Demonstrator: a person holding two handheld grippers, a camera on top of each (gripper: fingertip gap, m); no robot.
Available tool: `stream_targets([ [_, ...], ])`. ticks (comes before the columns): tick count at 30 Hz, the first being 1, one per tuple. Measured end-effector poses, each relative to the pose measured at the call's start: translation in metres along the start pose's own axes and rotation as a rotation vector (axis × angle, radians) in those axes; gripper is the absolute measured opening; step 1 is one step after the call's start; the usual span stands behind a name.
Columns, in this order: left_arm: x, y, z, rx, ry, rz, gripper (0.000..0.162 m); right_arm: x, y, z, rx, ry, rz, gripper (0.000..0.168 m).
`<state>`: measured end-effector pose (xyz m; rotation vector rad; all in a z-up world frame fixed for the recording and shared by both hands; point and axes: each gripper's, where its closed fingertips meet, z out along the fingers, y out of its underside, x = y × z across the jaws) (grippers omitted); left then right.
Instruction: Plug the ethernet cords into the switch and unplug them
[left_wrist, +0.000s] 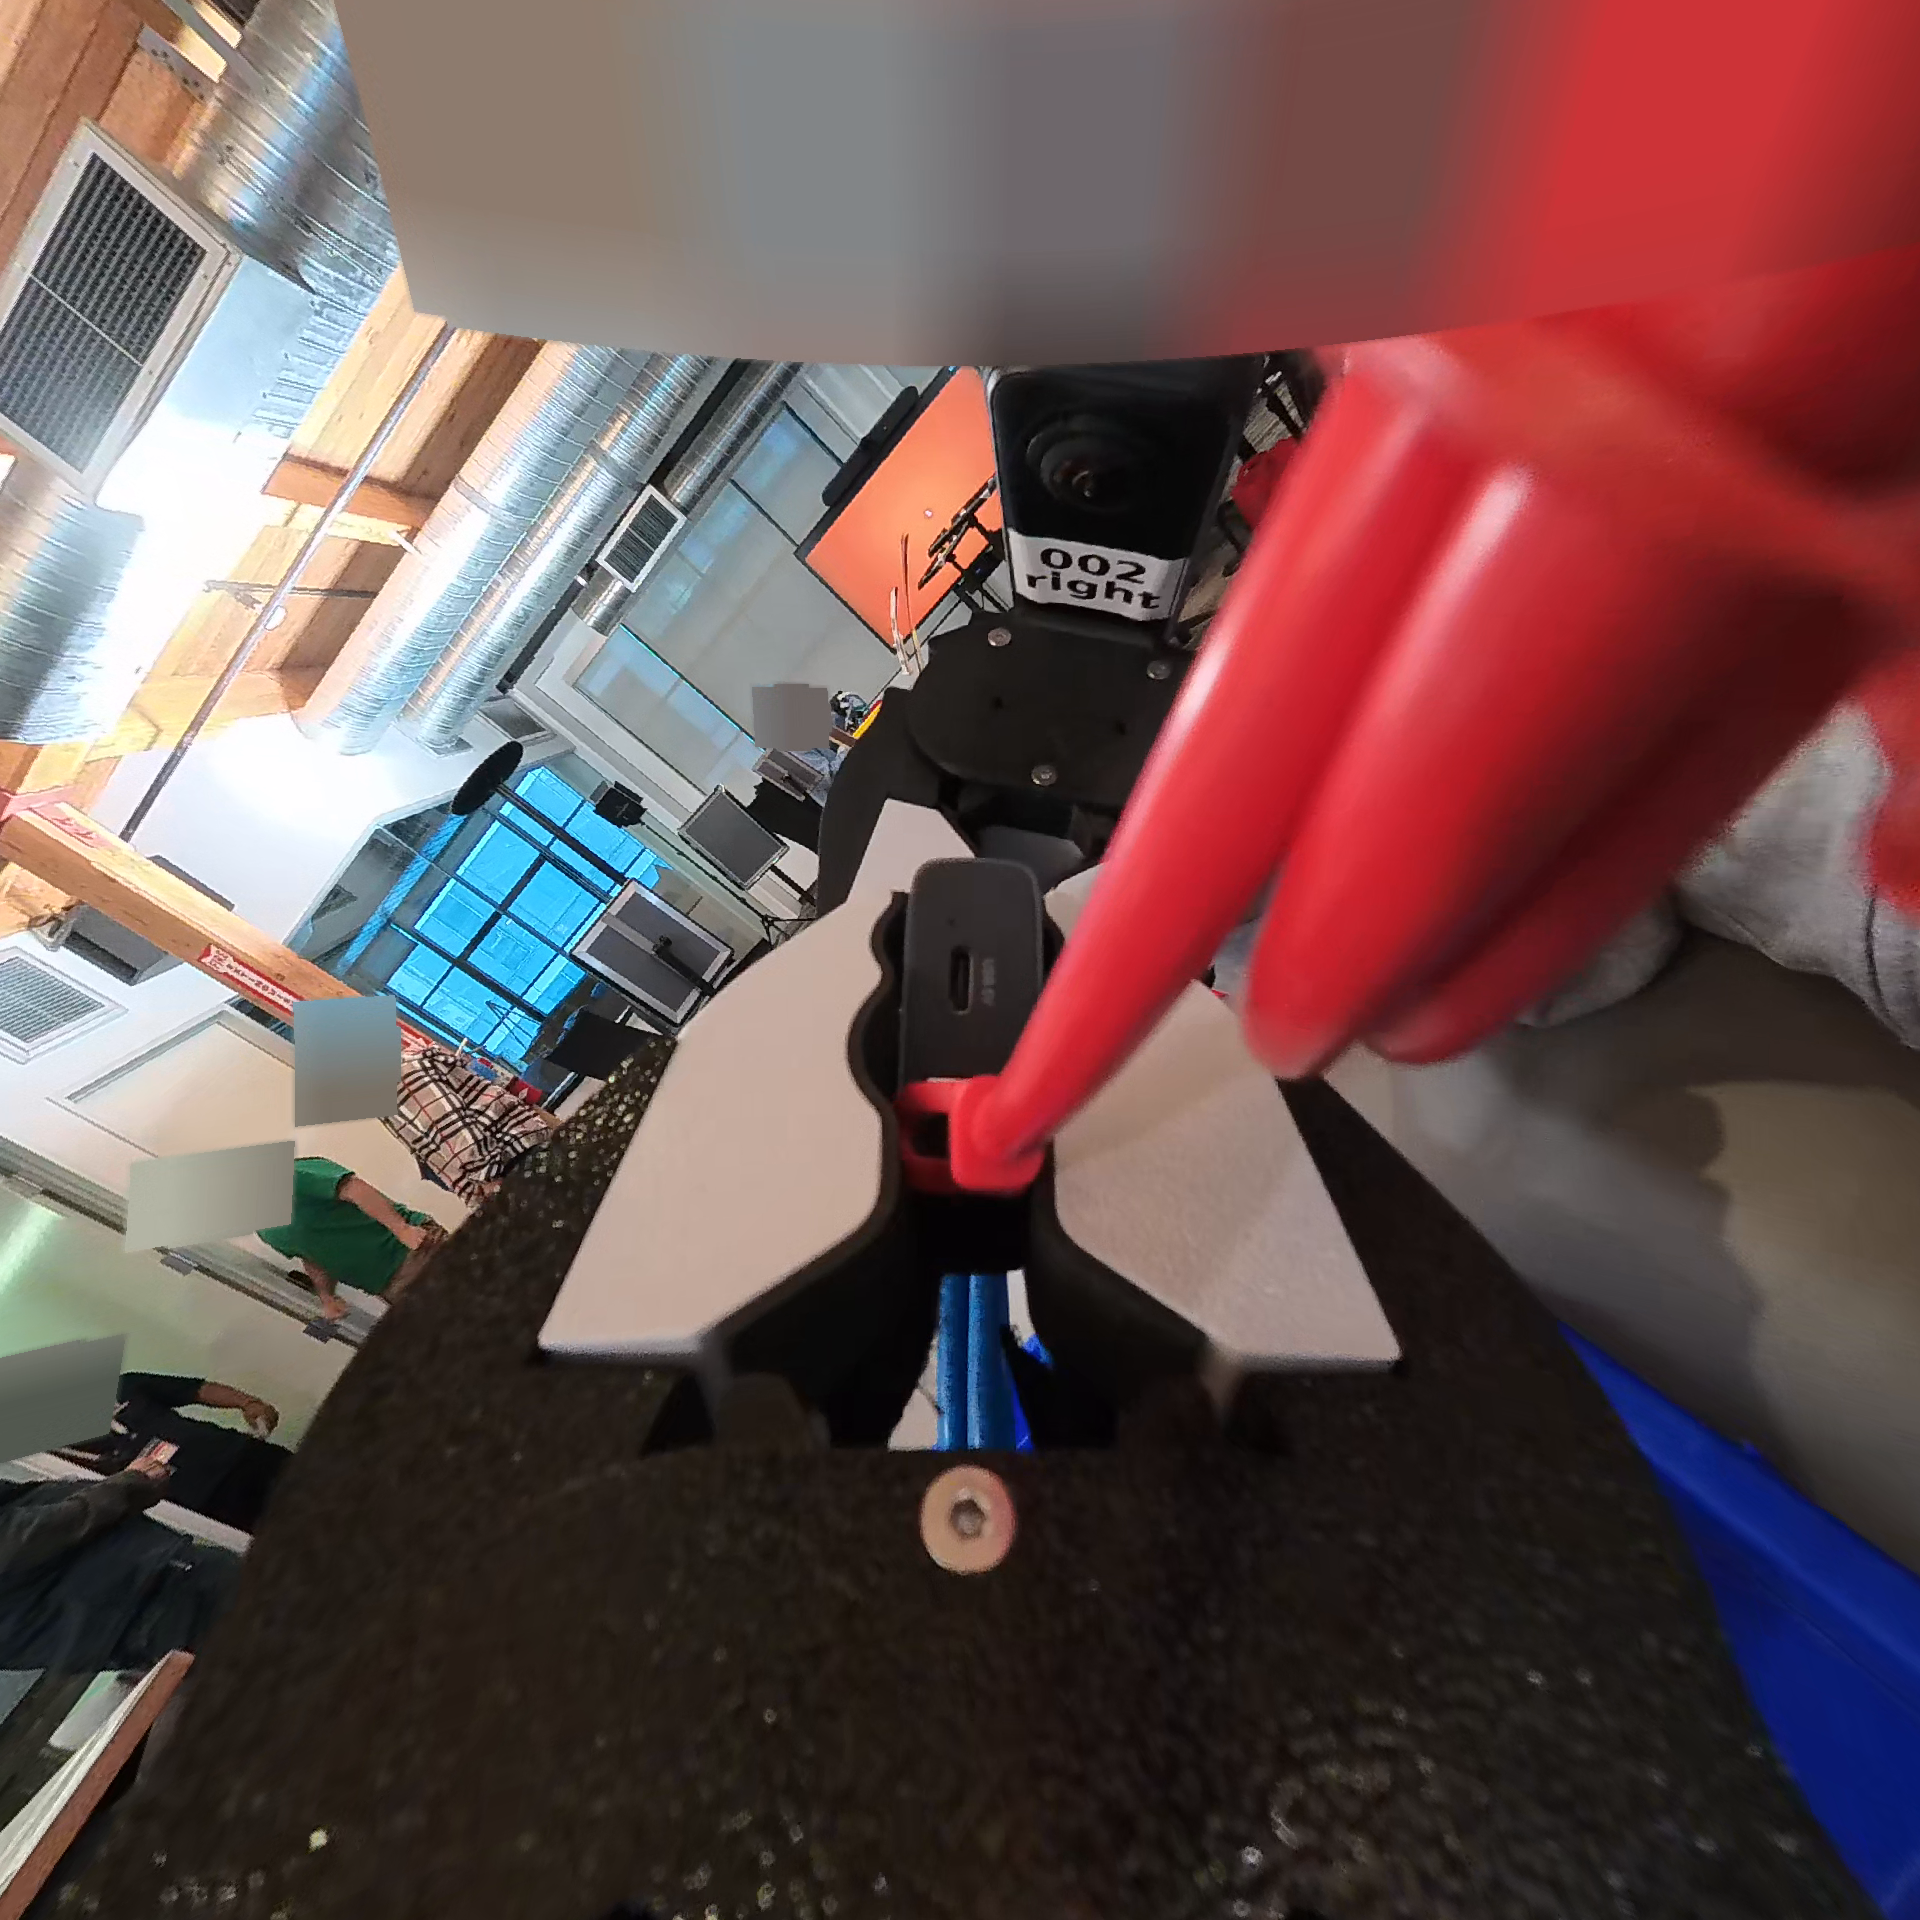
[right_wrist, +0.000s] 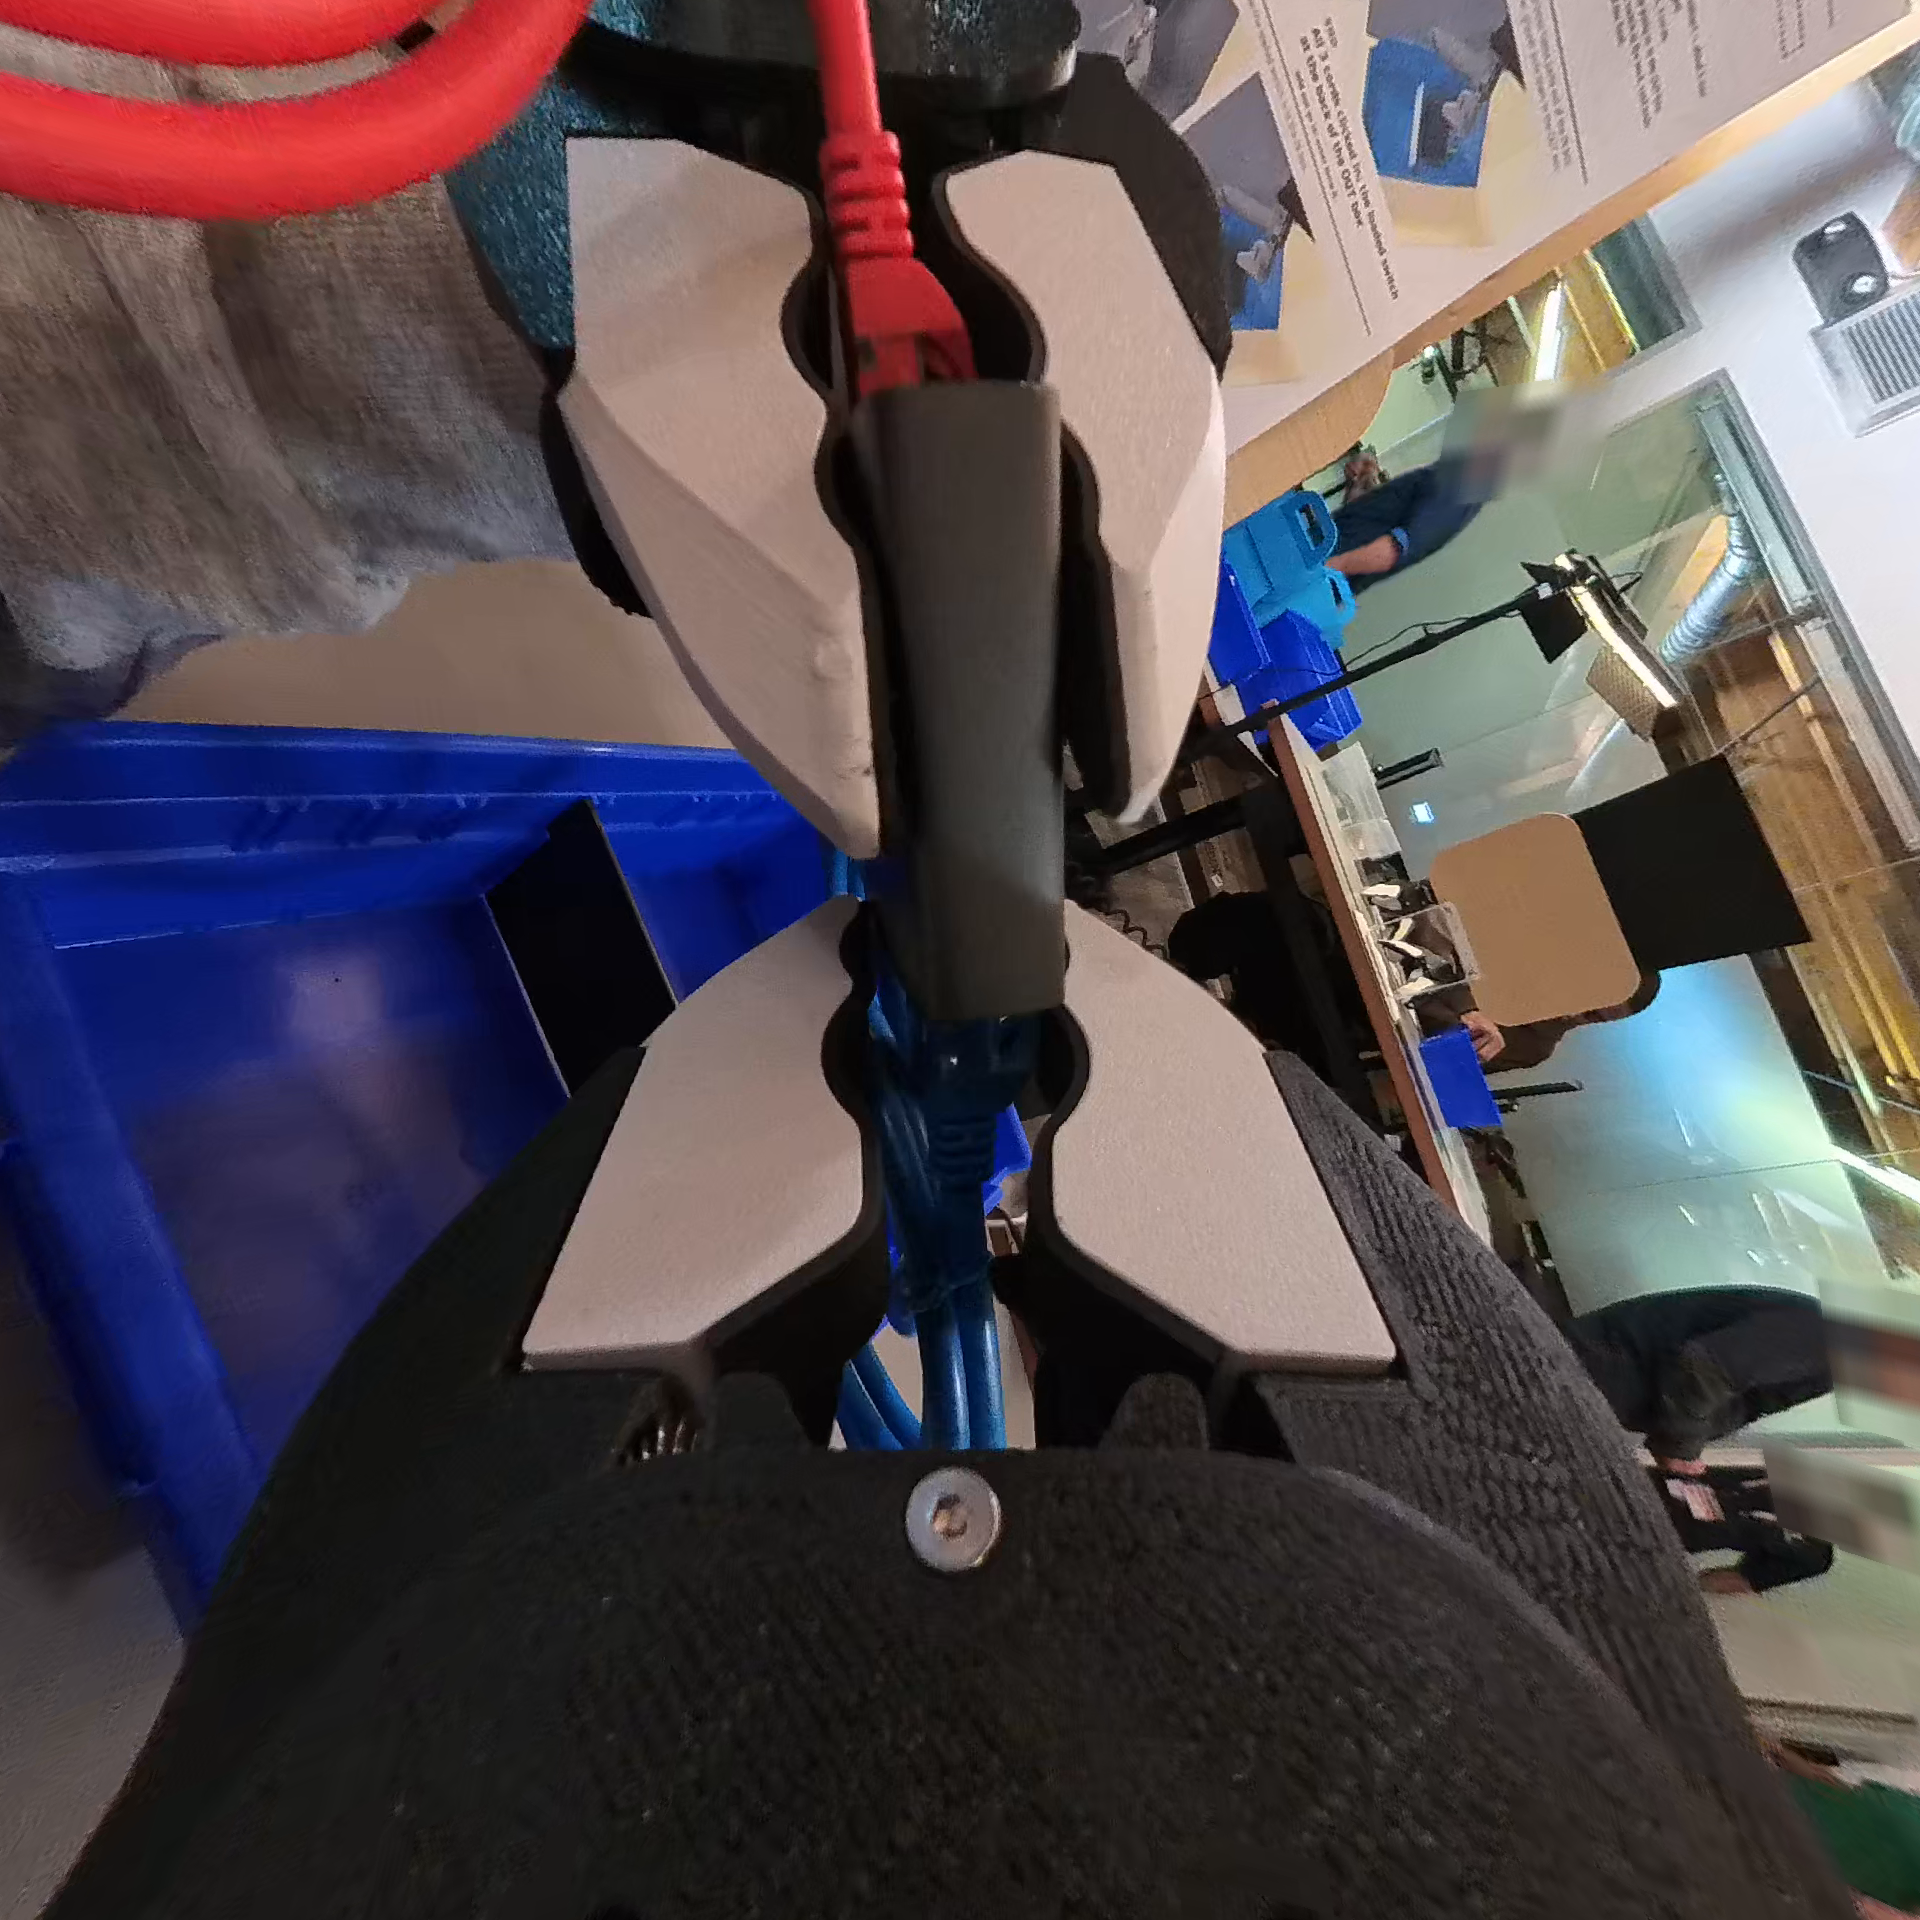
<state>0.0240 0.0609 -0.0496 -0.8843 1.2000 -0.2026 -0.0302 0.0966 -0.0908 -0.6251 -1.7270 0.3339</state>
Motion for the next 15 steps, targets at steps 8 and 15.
stream_targets([
  [8, 0.005, -0.001, -0.005, -0.006, 0.048, -0.030, 0.021, -0.008, -0.005, 0.004, 0.036, -0.029, -0.062, 0.020],
  [15, 0.015, 0.002, 0.004, -0.037, 0.109, -0.036, 0.021, -0.009, 0.003, -0.006, 0.001, 0.022, -0.357, 0.017],
])
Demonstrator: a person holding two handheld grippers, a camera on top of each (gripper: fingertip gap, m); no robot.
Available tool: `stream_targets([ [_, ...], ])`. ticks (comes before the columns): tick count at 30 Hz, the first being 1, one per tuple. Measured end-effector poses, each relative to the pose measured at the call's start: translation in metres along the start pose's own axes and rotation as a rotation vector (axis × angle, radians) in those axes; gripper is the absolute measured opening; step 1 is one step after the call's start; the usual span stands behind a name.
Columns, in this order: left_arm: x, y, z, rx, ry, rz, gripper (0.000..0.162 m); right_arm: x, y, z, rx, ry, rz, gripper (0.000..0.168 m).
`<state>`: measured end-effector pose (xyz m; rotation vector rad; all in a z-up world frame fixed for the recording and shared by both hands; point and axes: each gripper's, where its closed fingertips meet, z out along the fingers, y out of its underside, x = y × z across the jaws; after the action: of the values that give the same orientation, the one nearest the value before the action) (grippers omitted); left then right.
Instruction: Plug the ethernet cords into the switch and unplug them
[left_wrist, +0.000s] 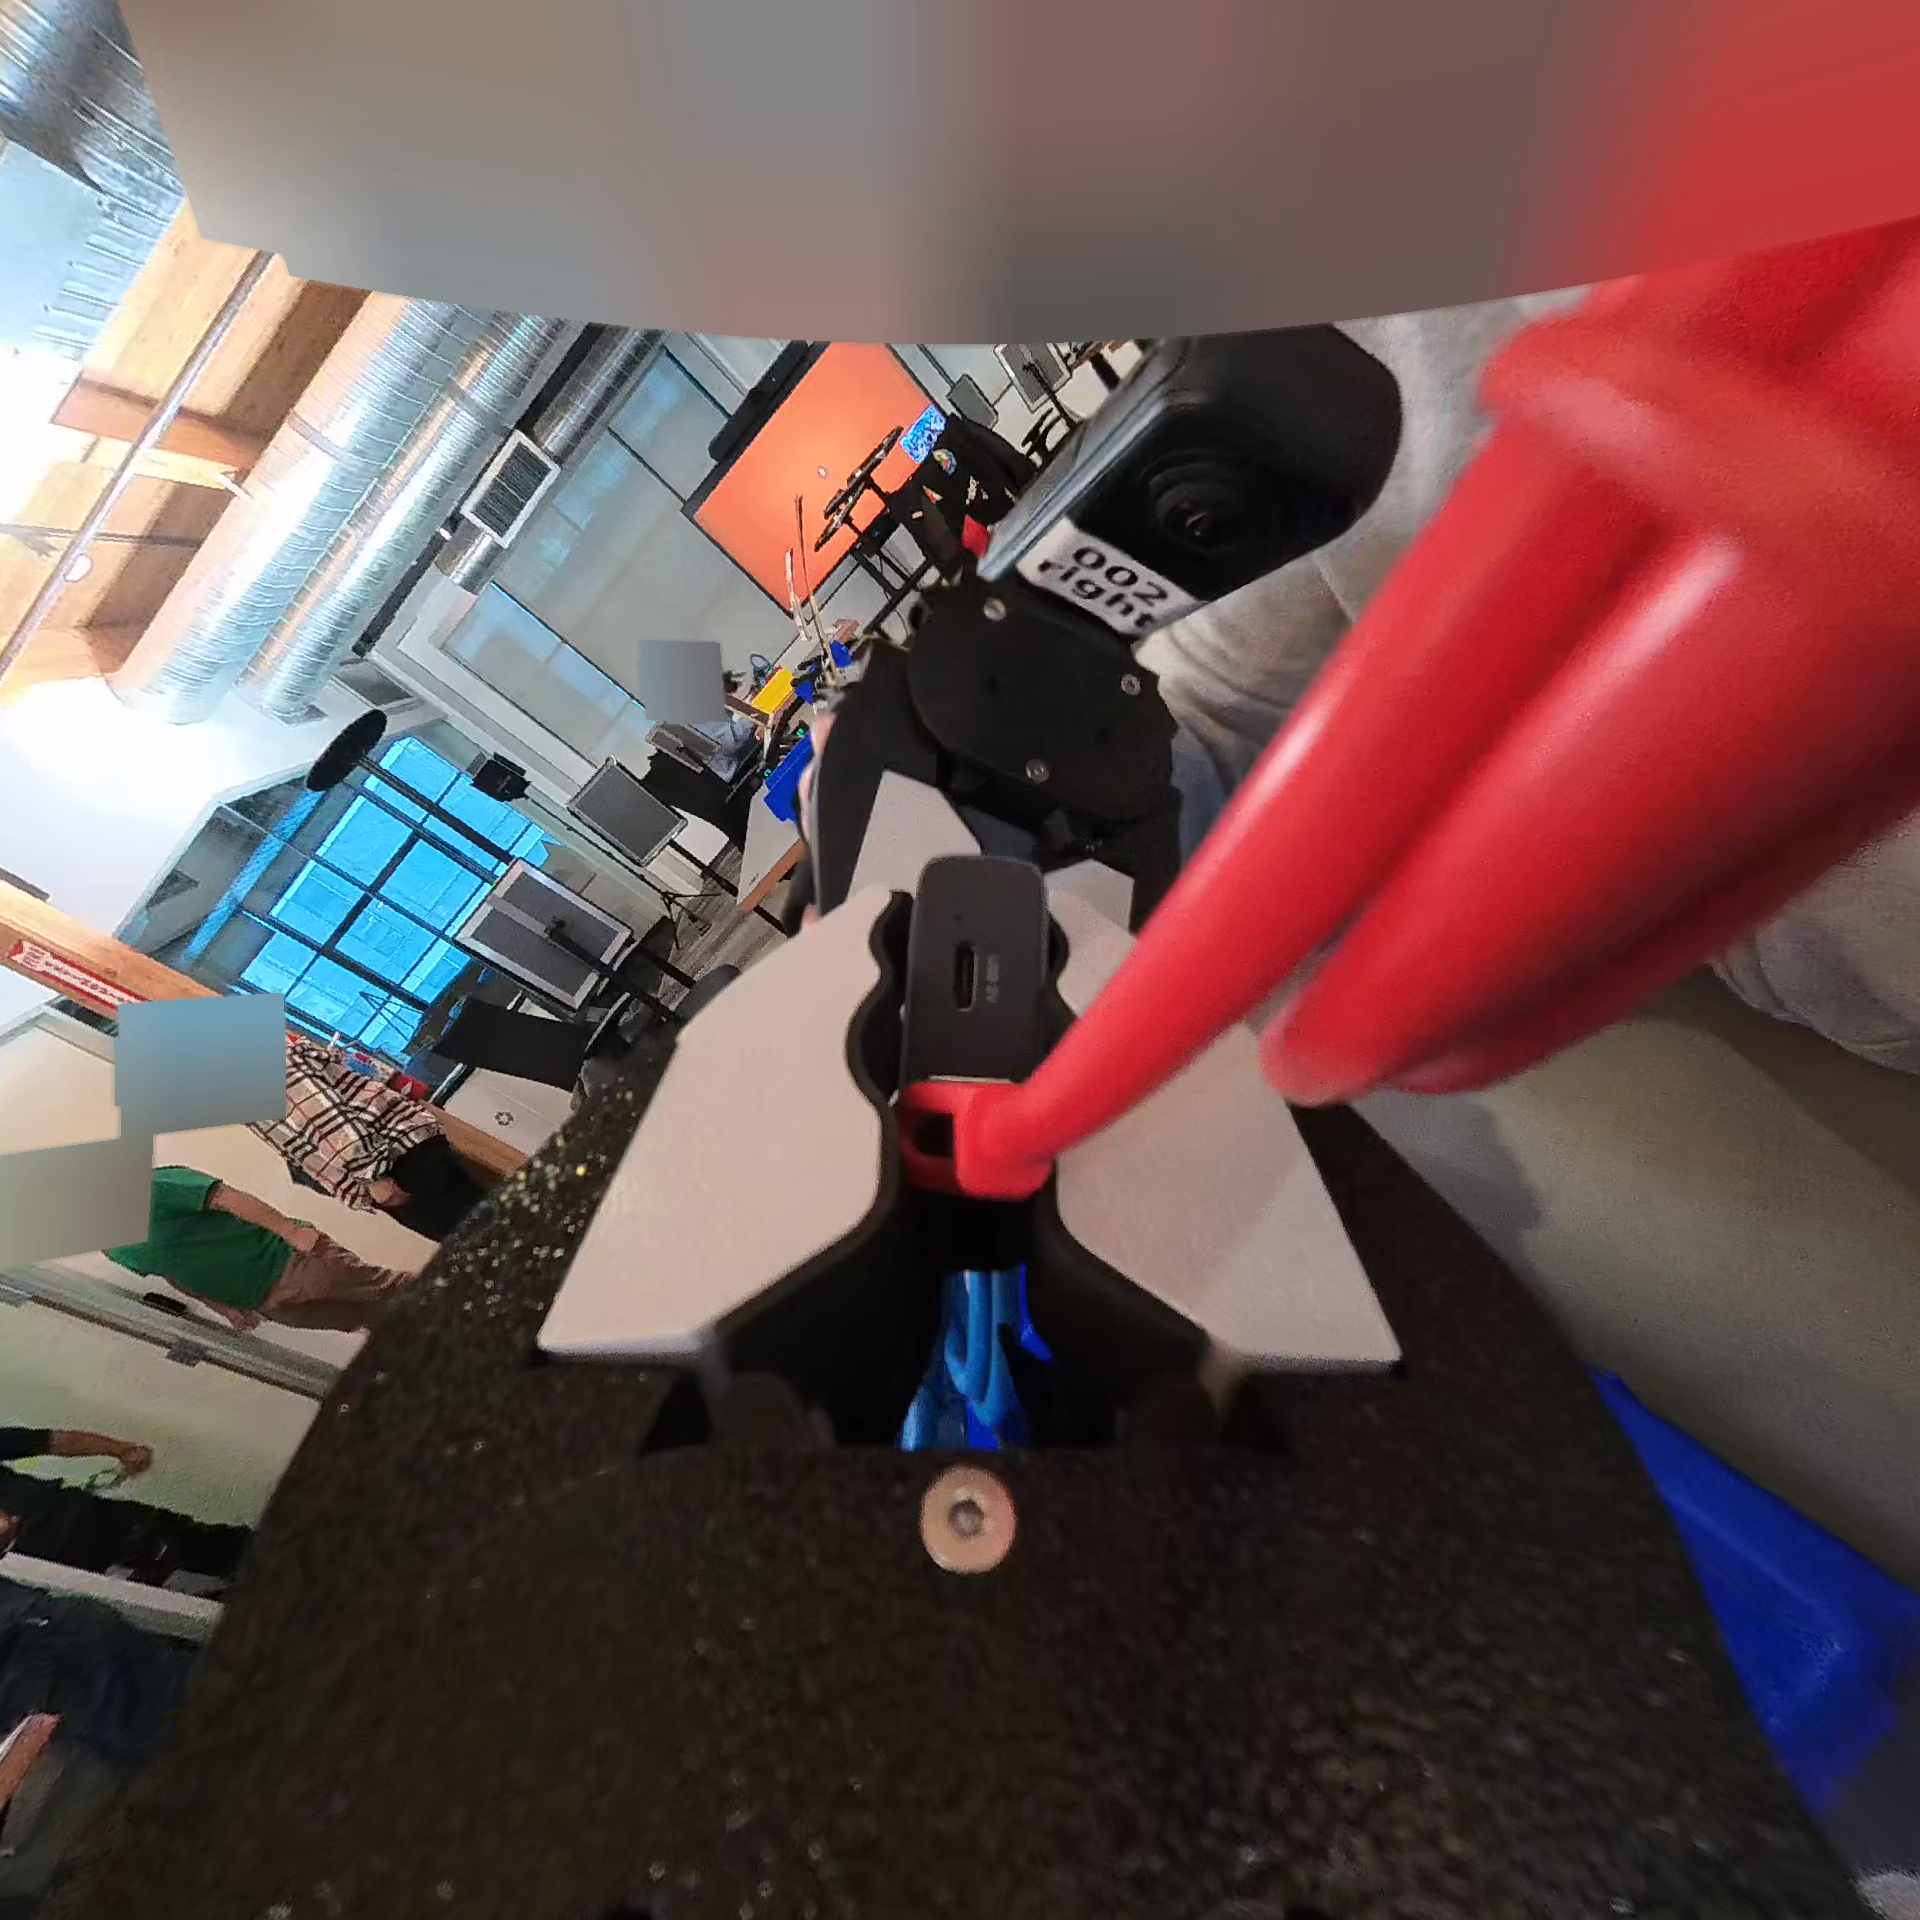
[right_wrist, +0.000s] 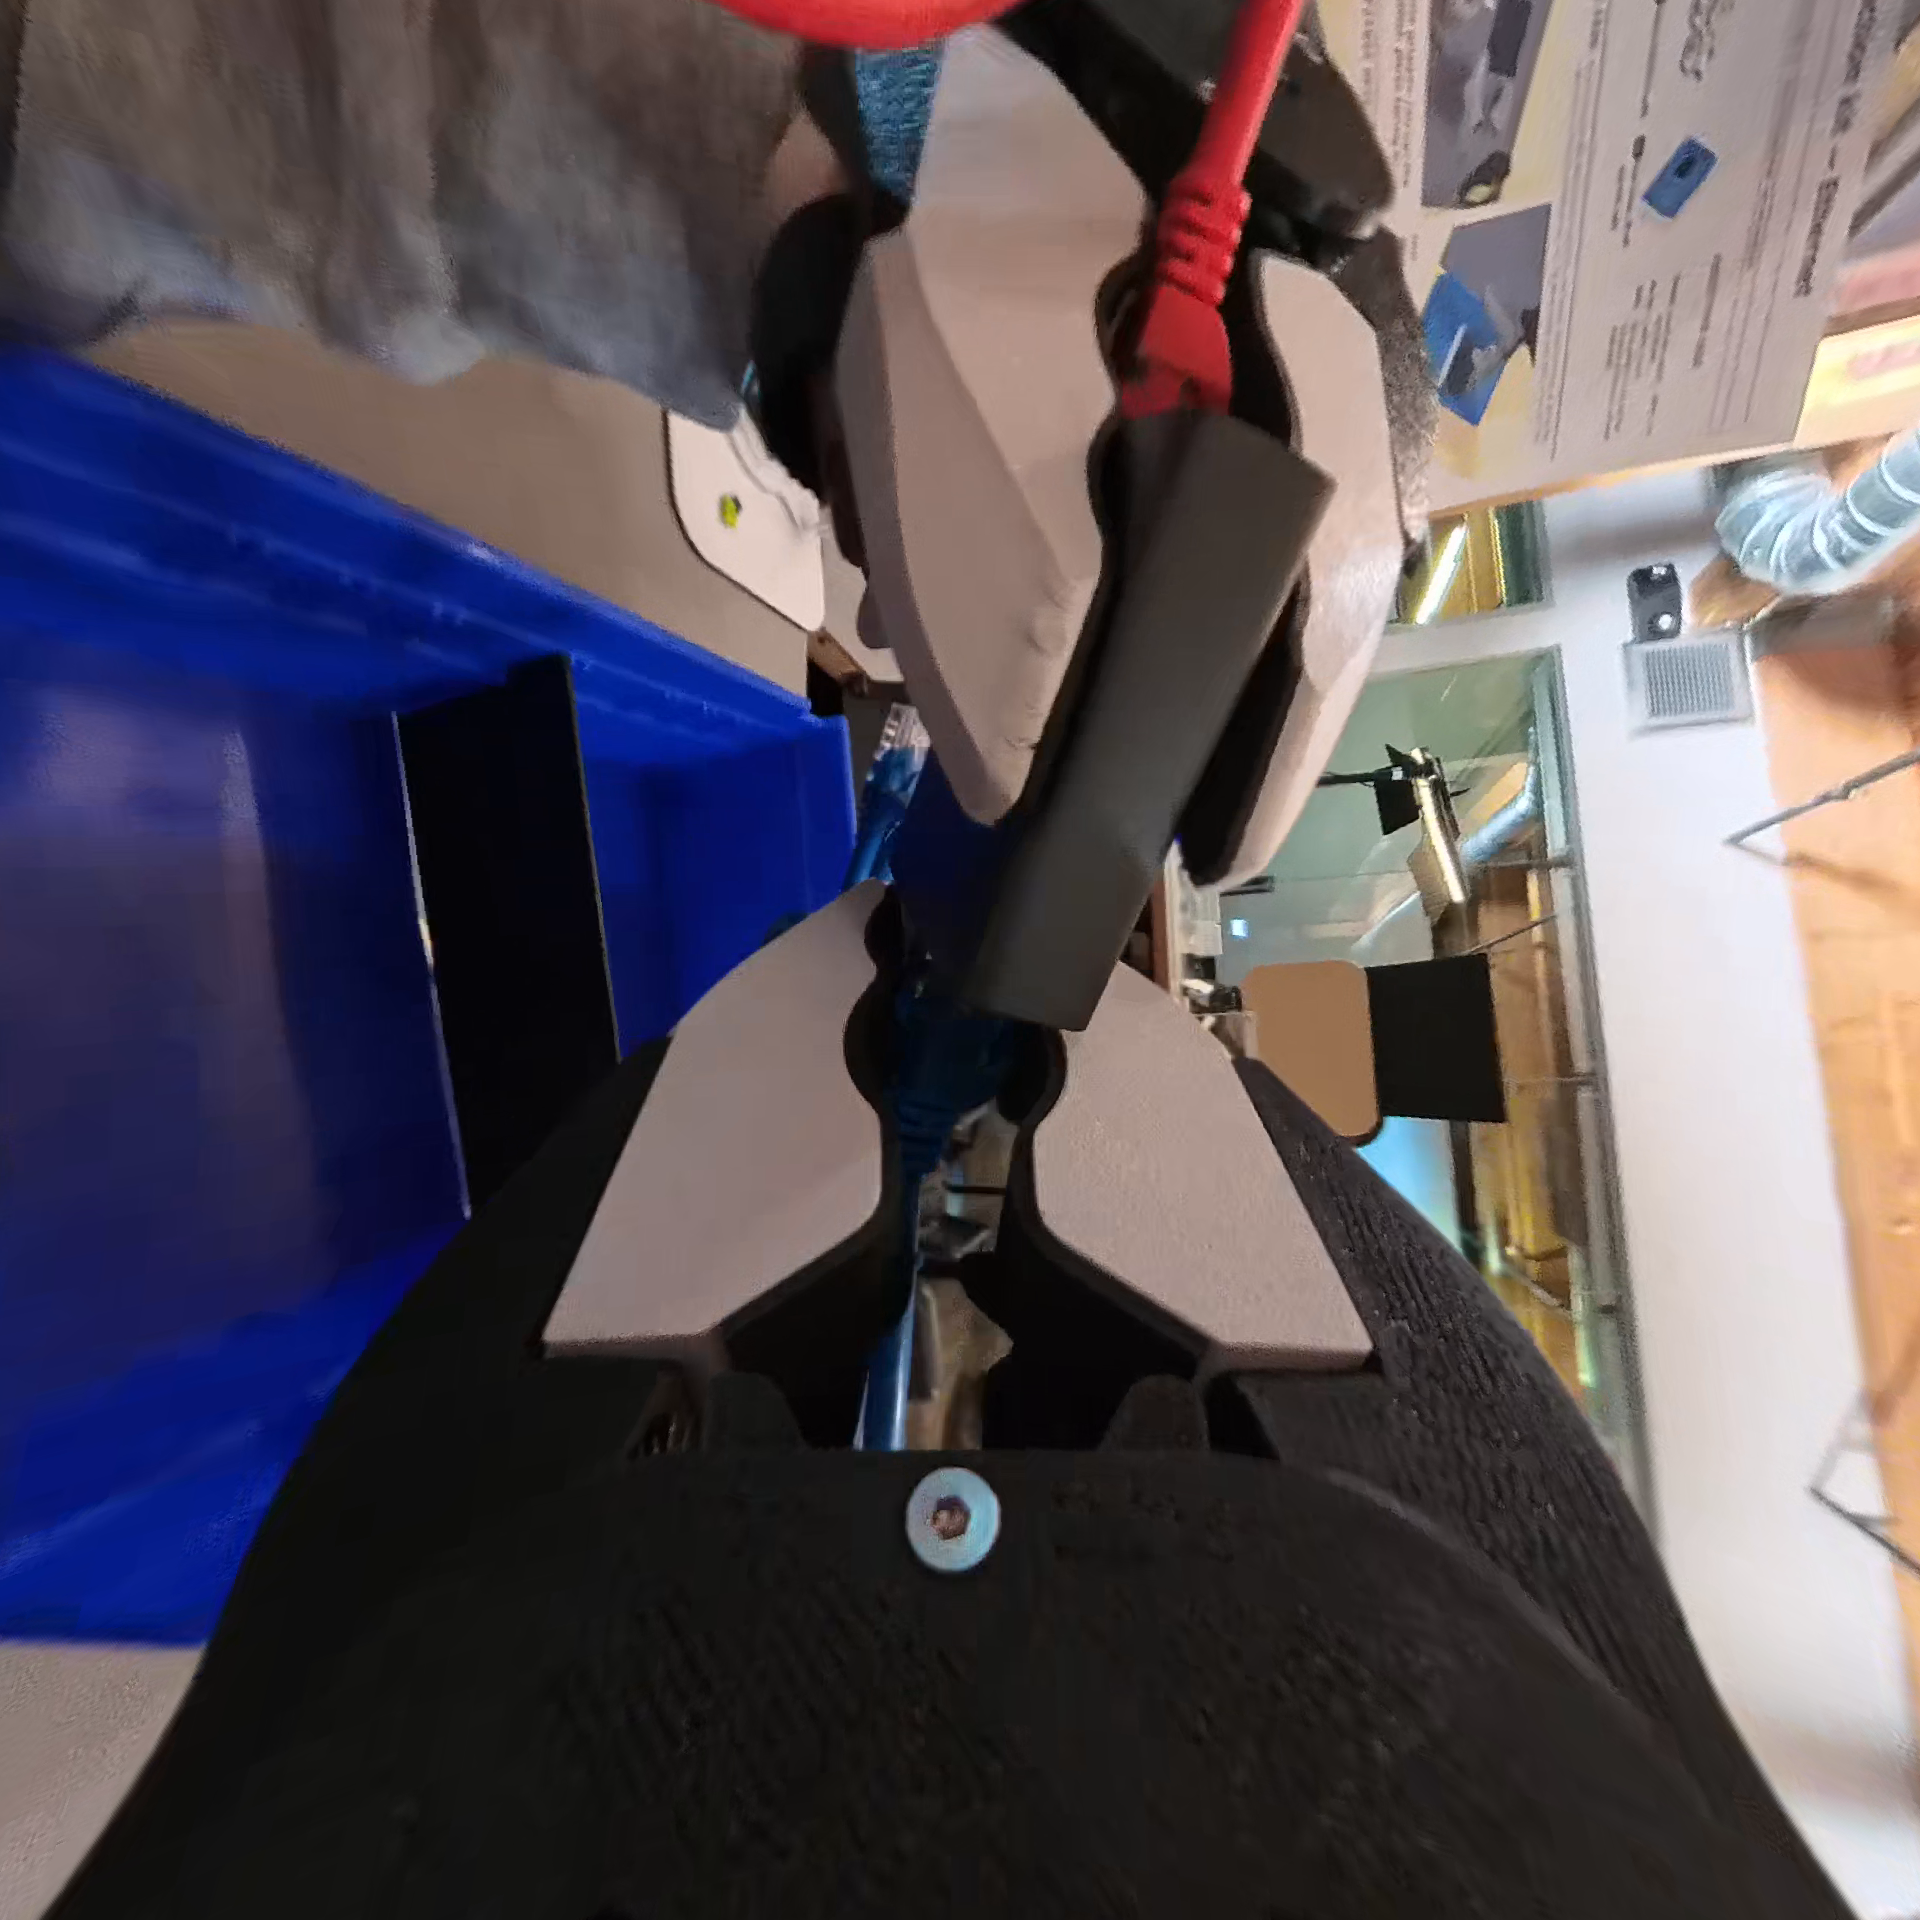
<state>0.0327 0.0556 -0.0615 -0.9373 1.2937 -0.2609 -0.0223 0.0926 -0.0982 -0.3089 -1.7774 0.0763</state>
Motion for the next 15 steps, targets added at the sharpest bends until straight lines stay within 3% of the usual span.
stream_targets([
  [6, 0.002, 0.003, 0.010, -0.024, 0.000, 0.034, 0.021, 0.001, 0.008, -0.013, 0.009, -0.006, -0.135, 0.017],
  [15, 0.005, -0.003, 0.015, -0.022, 0.004, 0.072, 0.022, 0.003, 0.005, -0.022, 0.117, 0.026, -0.150, 0.018],
])
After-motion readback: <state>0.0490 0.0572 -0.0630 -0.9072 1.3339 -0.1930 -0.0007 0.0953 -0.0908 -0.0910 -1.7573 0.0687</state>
